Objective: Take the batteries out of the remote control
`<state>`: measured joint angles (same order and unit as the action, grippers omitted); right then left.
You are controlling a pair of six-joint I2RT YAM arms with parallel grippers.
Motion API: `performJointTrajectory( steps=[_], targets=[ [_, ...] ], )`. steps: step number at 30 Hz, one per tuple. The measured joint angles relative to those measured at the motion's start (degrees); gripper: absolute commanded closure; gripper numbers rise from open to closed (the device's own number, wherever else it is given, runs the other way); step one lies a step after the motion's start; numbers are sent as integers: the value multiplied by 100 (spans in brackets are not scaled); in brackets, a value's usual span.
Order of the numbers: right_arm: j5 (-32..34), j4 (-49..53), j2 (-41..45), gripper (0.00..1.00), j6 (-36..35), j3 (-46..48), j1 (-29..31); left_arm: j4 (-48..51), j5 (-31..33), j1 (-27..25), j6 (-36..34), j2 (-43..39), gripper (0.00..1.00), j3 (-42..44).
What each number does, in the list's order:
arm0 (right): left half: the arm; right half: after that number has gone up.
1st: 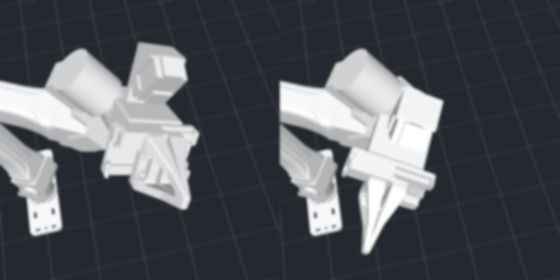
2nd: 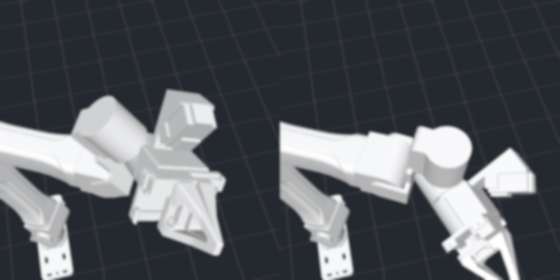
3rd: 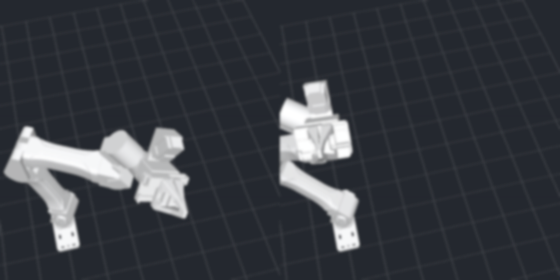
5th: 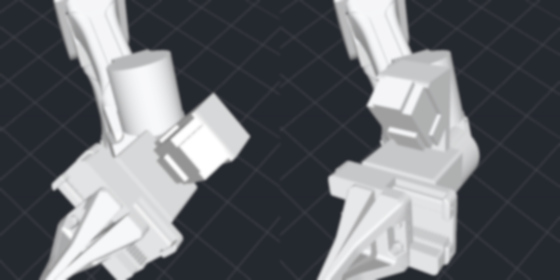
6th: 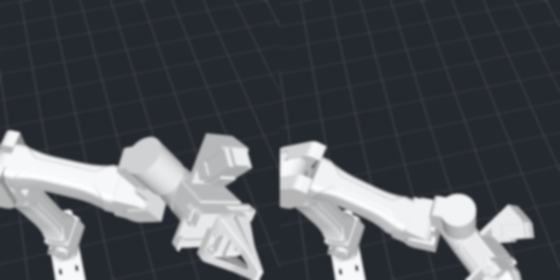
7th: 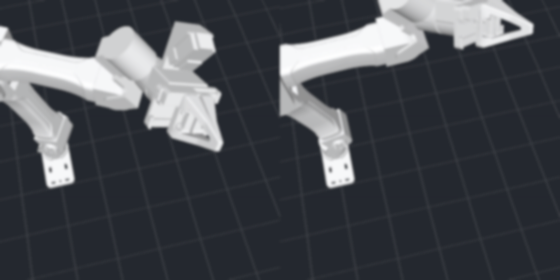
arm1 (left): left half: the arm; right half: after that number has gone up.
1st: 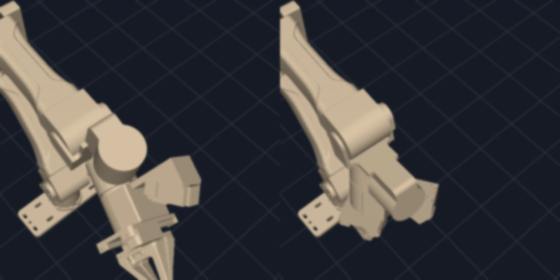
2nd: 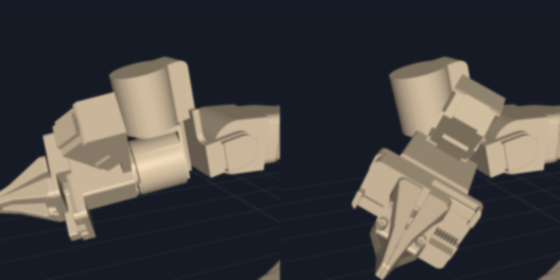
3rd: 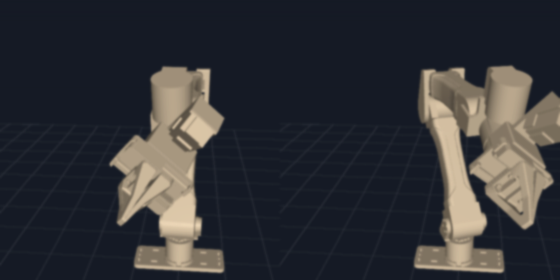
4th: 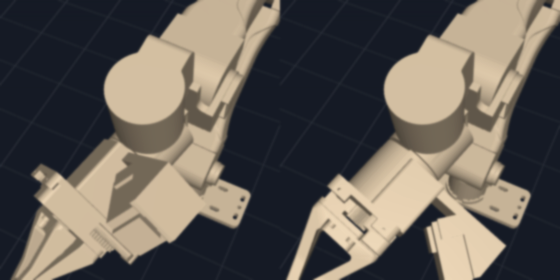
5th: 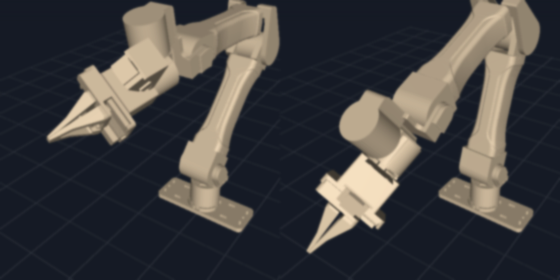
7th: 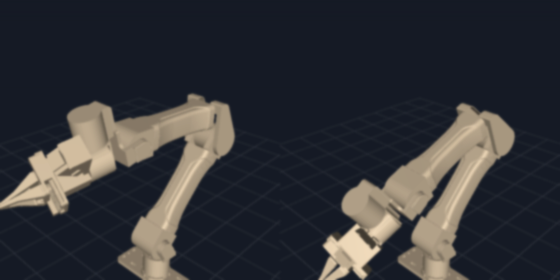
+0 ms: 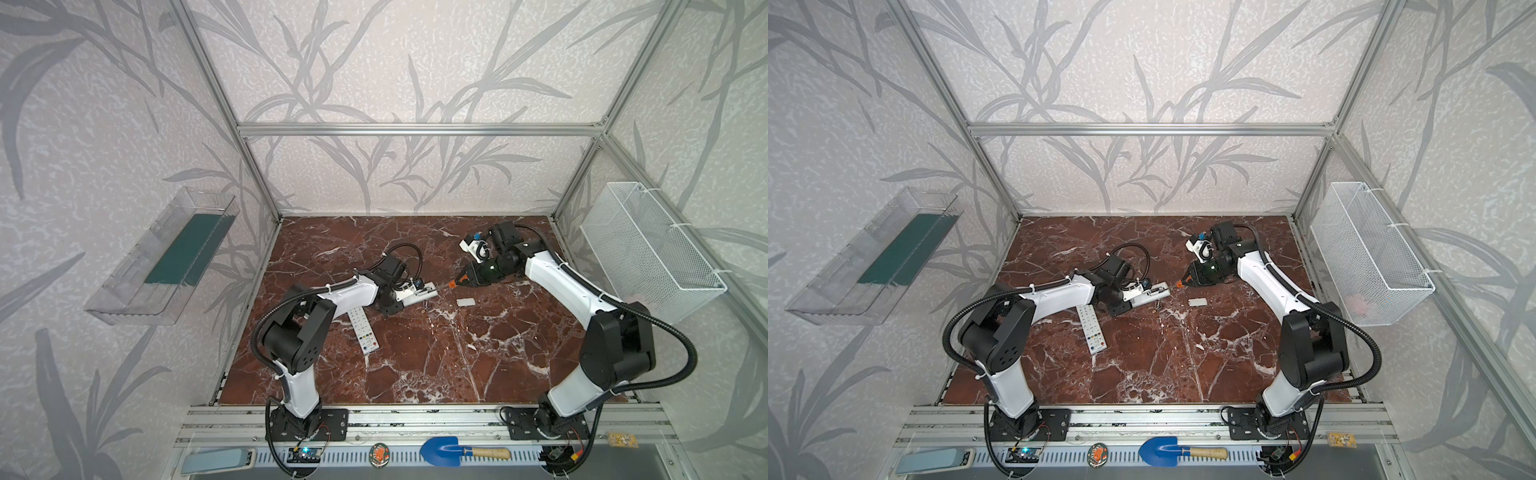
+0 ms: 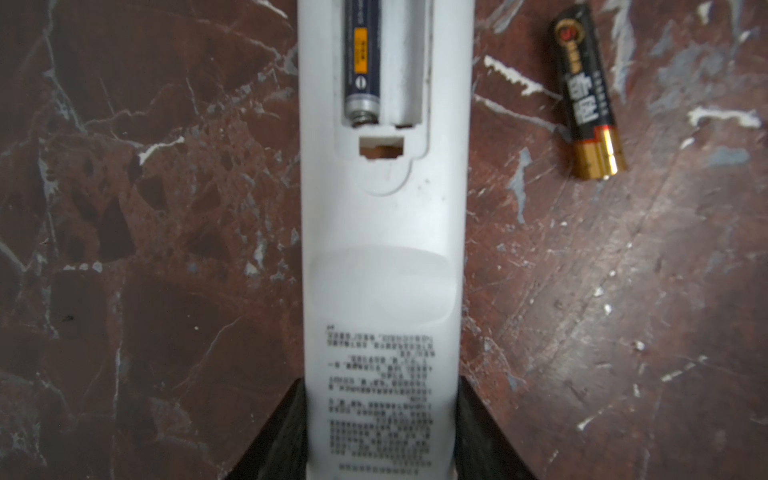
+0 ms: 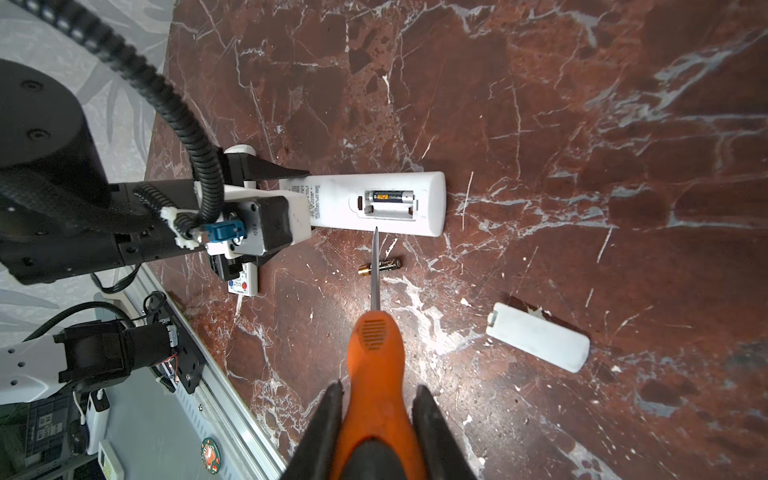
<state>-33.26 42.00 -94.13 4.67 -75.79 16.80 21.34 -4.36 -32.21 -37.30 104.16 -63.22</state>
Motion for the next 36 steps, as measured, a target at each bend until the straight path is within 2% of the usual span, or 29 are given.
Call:
performJointTrajectory(
  steps=[12, 23, 28, 33, 36],
  targets=[
    [24, -208, -258, 100, 136, 103, 52, 2, -146, 0, 7, -2, 100, 39],
    [131, -957, -168, 100, 361, 656, 35, 227, -299, 7, 83, 17, 100, -50],
    [129, -1777, 249, 100, 514, 1427, 39, 702, -433, 39, 203, 170, 100, -398],
    [122, -3143, 844, 100, 656, 2643, 39, 1187, -605, 79, 304, 376, 100, -776],
    [120, -3663, 1014, 100, 671, 3042, 39, 1373, -717, 109, 345, 439, 100, -914]
  ],
)
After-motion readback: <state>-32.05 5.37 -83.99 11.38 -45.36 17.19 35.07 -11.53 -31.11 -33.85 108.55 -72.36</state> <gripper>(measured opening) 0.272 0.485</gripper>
